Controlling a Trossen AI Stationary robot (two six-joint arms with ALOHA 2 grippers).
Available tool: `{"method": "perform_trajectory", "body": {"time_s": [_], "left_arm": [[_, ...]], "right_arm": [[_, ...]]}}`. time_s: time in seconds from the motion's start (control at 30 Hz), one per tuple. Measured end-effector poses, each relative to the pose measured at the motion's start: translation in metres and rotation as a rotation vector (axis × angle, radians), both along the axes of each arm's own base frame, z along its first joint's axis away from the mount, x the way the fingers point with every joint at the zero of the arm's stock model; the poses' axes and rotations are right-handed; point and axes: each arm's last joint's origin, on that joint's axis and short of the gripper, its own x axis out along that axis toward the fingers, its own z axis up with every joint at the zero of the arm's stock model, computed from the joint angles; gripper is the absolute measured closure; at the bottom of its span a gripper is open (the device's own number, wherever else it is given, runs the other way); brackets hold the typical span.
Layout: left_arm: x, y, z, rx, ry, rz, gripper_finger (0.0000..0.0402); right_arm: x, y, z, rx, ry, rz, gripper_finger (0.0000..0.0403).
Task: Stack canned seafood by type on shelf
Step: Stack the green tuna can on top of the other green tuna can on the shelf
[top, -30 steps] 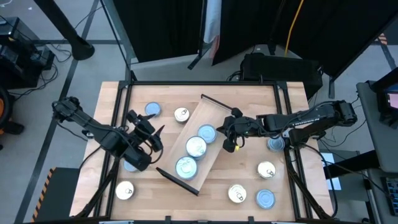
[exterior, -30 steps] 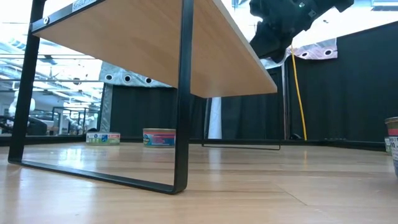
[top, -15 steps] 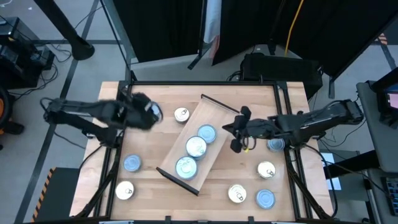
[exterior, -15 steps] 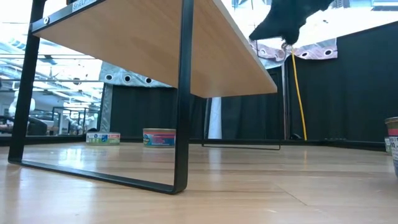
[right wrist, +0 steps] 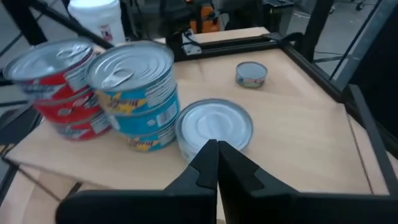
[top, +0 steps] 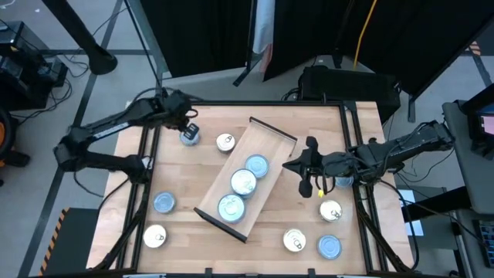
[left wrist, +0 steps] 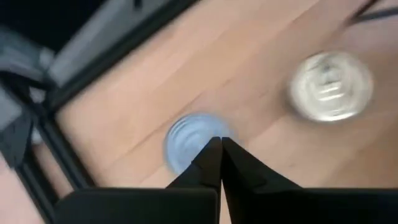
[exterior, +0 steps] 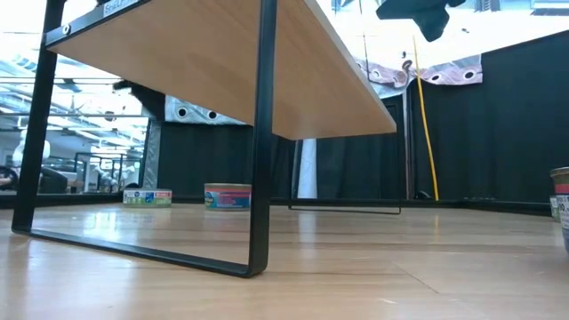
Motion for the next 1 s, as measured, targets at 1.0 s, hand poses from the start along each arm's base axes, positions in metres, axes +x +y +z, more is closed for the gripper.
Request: {"method": "perform_trajectory", "body": {"time_s": [1.0], "left_arm": [[-0.006, 0.072, -0.103, -0.244, 0.22, 0.093, 0.04]], "right_arm": [[0.006, -0.025, 0.001, -0.239, 0.045, -0.008, 0.0403]]}}
